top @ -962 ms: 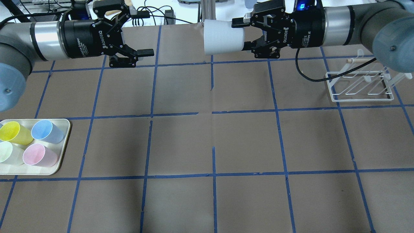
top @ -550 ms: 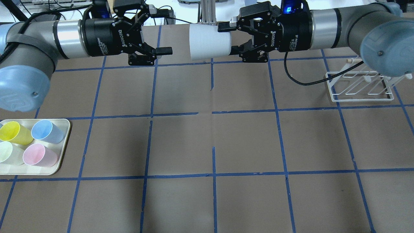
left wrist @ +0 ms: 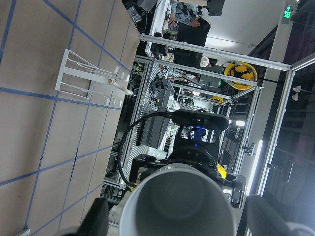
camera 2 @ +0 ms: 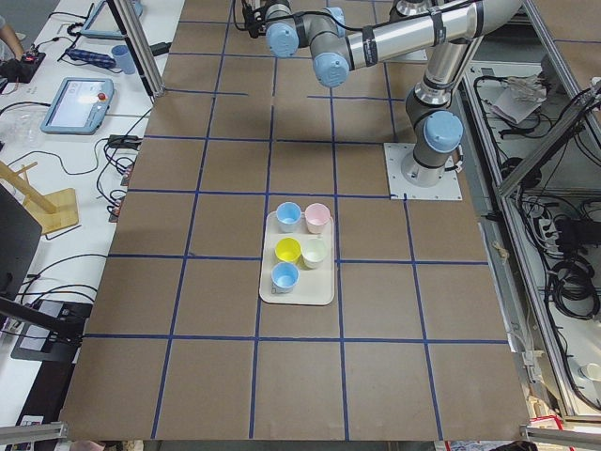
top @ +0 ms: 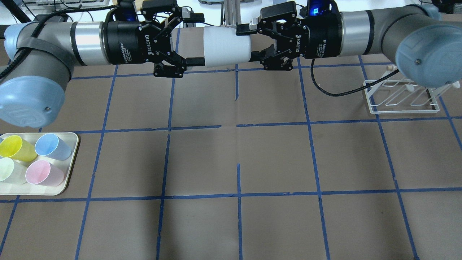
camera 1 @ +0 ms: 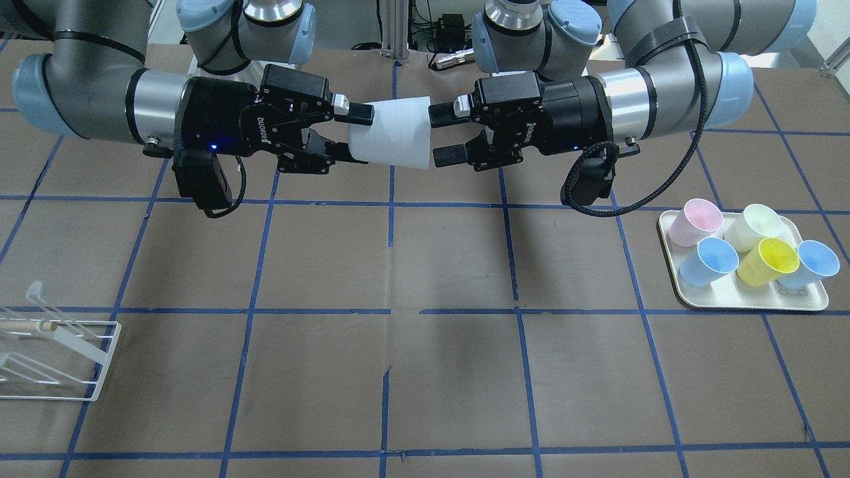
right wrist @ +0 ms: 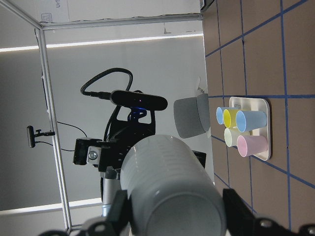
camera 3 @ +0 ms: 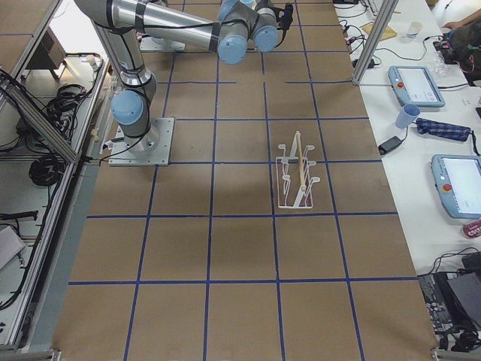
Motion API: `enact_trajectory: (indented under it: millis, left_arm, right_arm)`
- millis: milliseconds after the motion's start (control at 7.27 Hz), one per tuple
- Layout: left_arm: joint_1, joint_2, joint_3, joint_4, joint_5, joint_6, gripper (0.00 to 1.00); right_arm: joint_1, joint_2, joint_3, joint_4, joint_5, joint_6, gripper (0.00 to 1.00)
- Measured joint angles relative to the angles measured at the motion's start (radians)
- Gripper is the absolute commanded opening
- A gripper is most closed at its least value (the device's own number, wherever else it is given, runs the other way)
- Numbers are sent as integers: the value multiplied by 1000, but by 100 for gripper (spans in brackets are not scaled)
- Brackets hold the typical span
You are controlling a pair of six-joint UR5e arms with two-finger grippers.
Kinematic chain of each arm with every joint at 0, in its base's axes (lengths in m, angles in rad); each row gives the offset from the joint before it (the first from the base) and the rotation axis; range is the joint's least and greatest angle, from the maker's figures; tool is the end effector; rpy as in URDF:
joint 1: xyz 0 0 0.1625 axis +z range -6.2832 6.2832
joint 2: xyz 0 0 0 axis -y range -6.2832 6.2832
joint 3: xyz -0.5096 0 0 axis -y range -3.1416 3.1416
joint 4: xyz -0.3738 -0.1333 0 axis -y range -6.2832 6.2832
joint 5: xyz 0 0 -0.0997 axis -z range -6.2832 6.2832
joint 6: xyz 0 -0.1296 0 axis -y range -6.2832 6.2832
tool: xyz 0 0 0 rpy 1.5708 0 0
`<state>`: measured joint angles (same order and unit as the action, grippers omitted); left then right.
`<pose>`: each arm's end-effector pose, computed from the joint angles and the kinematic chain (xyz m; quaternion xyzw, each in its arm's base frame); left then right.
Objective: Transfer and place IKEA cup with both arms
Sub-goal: 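Close the left gripper on the white cup beside the right gripper, then open the right gripper and pull the cup away with the left gripper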
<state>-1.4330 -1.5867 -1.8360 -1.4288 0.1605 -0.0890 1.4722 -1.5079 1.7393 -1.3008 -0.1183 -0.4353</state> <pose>-0.1951 -0.4946 0.5340 0.1307 -0.7497 -0.0371 0.6477 0.2139 -0.4994 0.5240 0.0411 0.7417 0.0092 0.6695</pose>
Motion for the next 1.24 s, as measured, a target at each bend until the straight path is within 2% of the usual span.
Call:
enact_trajectory:
  millis: [412, 550, 688, 962, 1100, 1238]
  left_arm:
    - [-1, 24, 6, 17, -6, 1, 100]
    - [-6, 33, 5, 25, -9, 1, 92]
    - [-9, 34, 3, 30, -11, 3, 80]
    - [-11, 26, 1, 43, -12, 5, 43]
    - [-12, 26, 1, 46, -12, 3, 35]
    - [-13, 27, 1, 48, -12, 1, 34]
  right_arm:
    - [1, 0, -1, 0, 1, 1, 16]
    - [1, 0, -1, 0, 1, 1, 16]
    - [1, 0, -1, 1, 1, 1, 16]
    - [0, 0, -1, 0, 0, 1, 16]
    - [0, 0, -1, 1, 1, 1, 16]
    - [1, 0, -1, 0, 1, 1, 16]
